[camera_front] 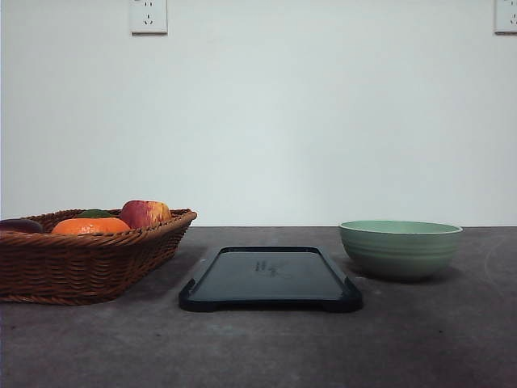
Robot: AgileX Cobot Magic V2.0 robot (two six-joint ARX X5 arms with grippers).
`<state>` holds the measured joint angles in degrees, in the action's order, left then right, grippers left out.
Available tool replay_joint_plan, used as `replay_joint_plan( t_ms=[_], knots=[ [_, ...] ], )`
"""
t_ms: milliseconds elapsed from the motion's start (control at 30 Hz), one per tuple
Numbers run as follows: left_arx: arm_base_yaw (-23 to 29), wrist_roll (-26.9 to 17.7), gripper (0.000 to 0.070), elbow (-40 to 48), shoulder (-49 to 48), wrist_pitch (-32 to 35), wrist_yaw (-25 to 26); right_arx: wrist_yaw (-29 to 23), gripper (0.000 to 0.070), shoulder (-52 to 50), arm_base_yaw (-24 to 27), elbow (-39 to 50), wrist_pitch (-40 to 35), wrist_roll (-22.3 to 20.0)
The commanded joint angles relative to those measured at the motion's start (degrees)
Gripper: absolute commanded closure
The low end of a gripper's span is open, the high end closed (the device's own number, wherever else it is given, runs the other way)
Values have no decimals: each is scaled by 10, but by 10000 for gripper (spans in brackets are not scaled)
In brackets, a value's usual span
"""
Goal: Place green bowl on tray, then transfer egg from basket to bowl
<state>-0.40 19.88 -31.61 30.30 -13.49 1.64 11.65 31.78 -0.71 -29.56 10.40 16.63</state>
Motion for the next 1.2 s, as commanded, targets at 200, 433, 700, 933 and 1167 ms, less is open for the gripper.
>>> replay_joint_plan(
  t_ms=[200,433,700,933,1167],
  knots=[
    [0,-44,699,-94,133,-38,69,82,693,131,0,-47,23,-10],
    [-1,-59,699,-169,227,-110,117,121,693,229,-1,-83,45,-14],
    [-1,-92,700,-234,308,-196,164,130,693,319,-1,-146,104,-39],
    [-6,-105,696,-242,326,-201,190,130,692,342,-1,-171,114,-65],
    [-7,-105,348,-242,326,-197,190,130,430,342,-1,-171,124,-81]
  ],
)
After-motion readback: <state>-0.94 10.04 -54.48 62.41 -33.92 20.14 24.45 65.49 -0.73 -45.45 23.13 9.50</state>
